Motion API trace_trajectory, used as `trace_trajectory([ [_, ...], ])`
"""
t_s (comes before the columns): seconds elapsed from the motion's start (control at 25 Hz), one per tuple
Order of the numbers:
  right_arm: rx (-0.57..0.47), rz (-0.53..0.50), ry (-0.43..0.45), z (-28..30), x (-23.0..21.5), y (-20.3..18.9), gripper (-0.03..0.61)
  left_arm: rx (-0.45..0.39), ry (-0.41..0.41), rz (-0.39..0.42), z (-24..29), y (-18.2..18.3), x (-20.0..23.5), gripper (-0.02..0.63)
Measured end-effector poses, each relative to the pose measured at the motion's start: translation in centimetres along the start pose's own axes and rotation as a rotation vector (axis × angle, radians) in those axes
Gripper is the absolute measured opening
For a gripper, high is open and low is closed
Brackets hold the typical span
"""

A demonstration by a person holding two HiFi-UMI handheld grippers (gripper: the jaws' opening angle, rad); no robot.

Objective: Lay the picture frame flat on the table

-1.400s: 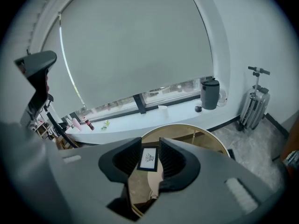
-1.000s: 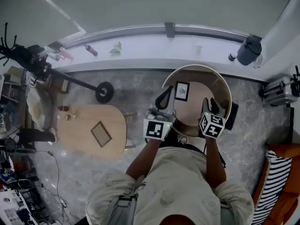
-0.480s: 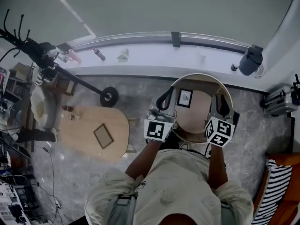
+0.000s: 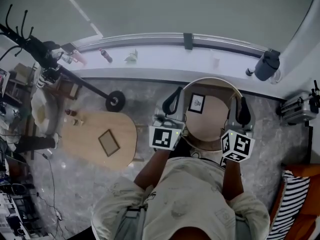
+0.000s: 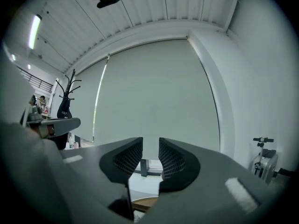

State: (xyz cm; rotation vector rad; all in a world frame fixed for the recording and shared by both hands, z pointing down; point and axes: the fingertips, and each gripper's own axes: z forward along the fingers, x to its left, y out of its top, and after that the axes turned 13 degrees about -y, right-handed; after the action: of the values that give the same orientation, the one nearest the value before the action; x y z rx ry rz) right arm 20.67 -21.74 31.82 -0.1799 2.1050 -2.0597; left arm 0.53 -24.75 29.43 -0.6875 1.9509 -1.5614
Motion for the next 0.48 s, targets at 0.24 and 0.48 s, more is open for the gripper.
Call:
trace_trajectory([
  [0.24,-0.050,-0.047,-0.006,-0.8,0.3,1.1,0.103,-0.012,0.008,0.052,-0.4,0.9,0.0,0.003],
  [0.48,-0.090,-0.091,0.008,-1.3,1.3,2.3,0.094,-0.016,0.011,0.064,-0.6,1.3,0.2,0.003],
])
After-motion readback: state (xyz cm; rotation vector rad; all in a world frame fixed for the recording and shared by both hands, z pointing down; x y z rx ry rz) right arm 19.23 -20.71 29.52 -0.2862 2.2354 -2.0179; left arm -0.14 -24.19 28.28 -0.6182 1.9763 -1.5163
